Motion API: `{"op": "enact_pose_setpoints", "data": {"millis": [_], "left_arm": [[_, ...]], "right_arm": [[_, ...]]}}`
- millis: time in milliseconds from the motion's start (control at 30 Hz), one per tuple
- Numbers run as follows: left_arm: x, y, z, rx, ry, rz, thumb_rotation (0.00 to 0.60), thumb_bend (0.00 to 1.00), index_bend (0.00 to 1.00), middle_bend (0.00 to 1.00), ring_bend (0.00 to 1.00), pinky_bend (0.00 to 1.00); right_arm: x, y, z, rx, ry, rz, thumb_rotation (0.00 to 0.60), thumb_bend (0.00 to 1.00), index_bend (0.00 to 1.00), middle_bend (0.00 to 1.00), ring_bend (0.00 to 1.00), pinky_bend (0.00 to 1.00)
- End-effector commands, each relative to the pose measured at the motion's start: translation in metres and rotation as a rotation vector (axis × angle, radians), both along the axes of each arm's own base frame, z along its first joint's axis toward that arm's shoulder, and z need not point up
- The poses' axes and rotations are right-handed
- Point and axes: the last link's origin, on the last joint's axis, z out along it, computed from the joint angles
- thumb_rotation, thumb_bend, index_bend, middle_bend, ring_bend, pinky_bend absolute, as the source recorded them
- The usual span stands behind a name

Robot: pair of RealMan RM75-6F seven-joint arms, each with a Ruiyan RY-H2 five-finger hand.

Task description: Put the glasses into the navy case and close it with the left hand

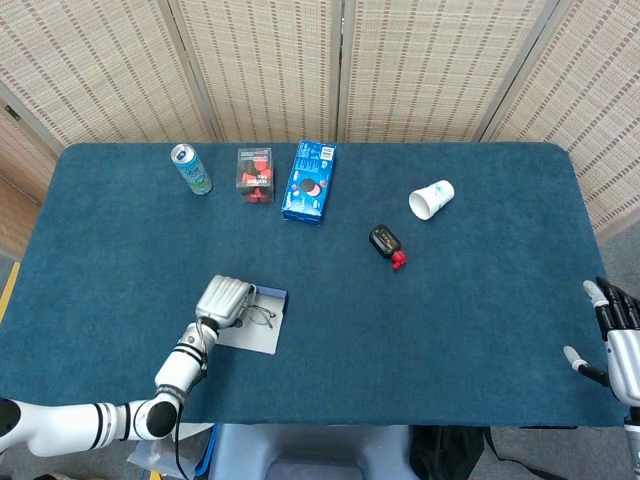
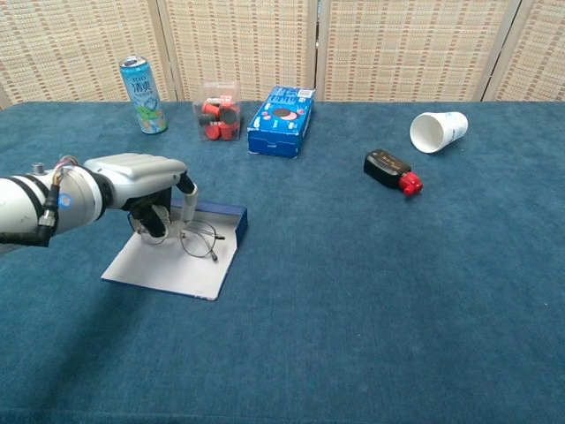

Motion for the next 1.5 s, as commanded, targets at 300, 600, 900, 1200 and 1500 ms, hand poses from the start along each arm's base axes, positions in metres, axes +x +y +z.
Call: {"op": "enact_pose_setpoints", "data": {"millis": [300,600,900,1200,1500], "left_arm": [[0.002,0.002,0.002,0.030,-0.028,0.007,0.600,0.46,0.49,1.00,1.00,1.00],[0.002,0.000,0.004,0.038,-0.031,0.011,0.600,0.45,0.46,1.00,1.00,1.00],[0.007,-0.014,0.024,0.083,-0.117,-0.061,0.600,0.41,0.34,1.00,1.00,1.00],[0.020,-0.021,0.011,0.052,-0.125,-0.175,0.600,0.22,0.04,1.00,1.00,1.00],[0.031,-0.011,-0.015,0.030,-0.064,-0.208,0.600,0.22,0.00,1.00,1.00,1.00]], "right_arm": [[0.000,0.003,0.001,-0.007,-0.001,-0.002,0.600,0.19,0.00,0.05,0.08,0.11],[-0.001,0.004,0.002,-0.009,-0.003,-0.001,0.600,0.19,0.00,0.05,0.08,0.11],[-0.001,0.005,0.002,-0.012,-0.005,0.005,0.600,0.19,0.00,0.05,0.08,0.11],[0.002,0.003,0.000,-0.002,-0.004,0.017,0.600,0.19,0.00,0.05,0.08,0.11],[0.001,0.006,0.001,-0.010,-0.005,0.007,0.600,0.19,0.00,0.05,0.08,0.11]]}}
